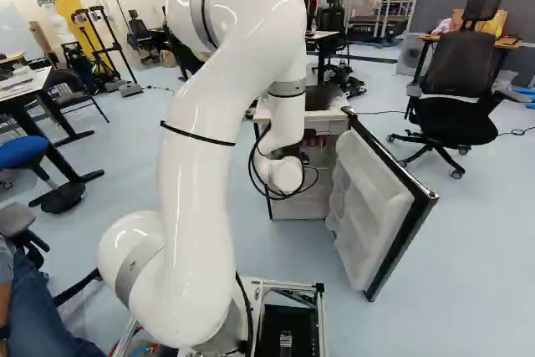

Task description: Grab a drink from the fridge

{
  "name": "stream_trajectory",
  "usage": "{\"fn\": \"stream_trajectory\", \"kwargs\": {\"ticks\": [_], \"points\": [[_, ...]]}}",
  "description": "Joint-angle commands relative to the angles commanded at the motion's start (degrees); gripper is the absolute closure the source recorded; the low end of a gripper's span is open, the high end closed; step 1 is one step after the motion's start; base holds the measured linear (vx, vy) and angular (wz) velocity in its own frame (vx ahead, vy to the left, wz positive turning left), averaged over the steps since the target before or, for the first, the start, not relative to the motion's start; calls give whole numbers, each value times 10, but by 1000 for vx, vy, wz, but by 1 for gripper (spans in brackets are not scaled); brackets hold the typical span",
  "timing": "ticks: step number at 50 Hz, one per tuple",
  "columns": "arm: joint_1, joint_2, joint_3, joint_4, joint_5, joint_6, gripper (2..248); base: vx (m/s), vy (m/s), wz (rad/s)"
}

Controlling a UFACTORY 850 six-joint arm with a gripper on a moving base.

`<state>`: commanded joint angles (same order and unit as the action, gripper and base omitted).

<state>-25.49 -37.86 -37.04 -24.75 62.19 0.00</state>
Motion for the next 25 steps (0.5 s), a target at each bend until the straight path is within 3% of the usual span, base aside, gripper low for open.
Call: {"fn": "stream_trajectory", "kwargs": {"ticks": [25], "points": [[0,48,21,0,-31,0,154,0,0,0]]}}
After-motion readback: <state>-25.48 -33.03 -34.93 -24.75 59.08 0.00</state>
